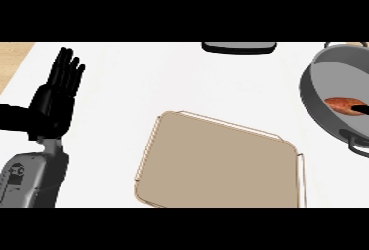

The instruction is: Pick the sweet potato from the tray and place it in the pot

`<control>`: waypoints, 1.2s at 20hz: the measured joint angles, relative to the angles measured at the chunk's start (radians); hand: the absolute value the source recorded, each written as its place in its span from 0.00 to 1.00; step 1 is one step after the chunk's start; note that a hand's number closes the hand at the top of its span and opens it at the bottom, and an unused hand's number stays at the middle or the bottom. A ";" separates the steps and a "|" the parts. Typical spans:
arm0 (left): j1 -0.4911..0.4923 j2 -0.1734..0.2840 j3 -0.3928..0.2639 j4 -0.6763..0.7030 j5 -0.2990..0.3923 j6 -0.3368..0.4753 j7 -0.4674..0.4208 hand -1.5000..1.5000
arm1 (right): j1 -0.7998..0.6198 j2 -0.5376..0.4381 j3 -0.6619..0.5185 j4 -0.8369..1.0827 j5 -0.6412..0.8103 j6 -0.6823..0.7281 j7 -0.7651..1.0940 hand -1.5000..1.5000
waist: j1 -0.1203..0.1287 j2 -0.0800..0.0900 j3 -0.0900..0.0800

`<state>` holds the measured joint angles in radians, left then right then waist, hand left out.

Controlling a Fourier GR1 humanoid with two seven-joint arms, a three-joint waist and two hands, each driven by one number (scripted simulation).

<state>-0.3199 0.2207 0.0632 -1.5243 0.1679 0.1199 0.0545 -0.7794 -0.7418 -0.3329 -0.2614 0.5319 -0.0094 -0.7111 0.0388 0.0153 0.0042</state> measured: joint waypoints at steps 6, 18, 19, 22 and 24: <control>0.006 -0.012 -0.007 0.003 -0.013 0.006 -0.010 0.50 | -0.044 -0.041 -0.114 0.060 -0.119 0.122 0.002 0.00 | -0.006 -0.002 -0.001; 0.004 -0.012 0.002 0.006 -0.013 -0.004 -0.022 0.50 | 0.000 -0.177 -0.304 0.130 -0.309 0.300 0.007 0.00 | -0.001 0.006 0.002; 0.005 -0.014 0.002 0.007 -0.016 -0.001 -0.025 0.50 | 0.015 -0.193 -0.315 0.133 -0.320 0.322 0.000 0.00 | -0.002 0.006 0.002; 0.002 -0.006 0.008 0.005 -0.006 -0.014 -0.019 0.50 | 0.045 -0.230 -0.339 0.139 -0.343 0.361 -0.007 0.00 | 0.003 0.008 0.004; 0.010 -0.012 0.006 0.002 -0.007 -0.010 -0.019 0.50 | 0.070 -0.254 -0.355 0.142 -0.357 0.375 -0.014 0.00 | 0.005 0.010 0.005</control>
<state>-0.3098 0.2092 0.0694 -1.5226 0.1608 0.1102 0.0352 -0.7097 -0.9959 -0.6878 -0.1190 0.1754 0.3659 -0.7250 0.0435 0.0256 0.0093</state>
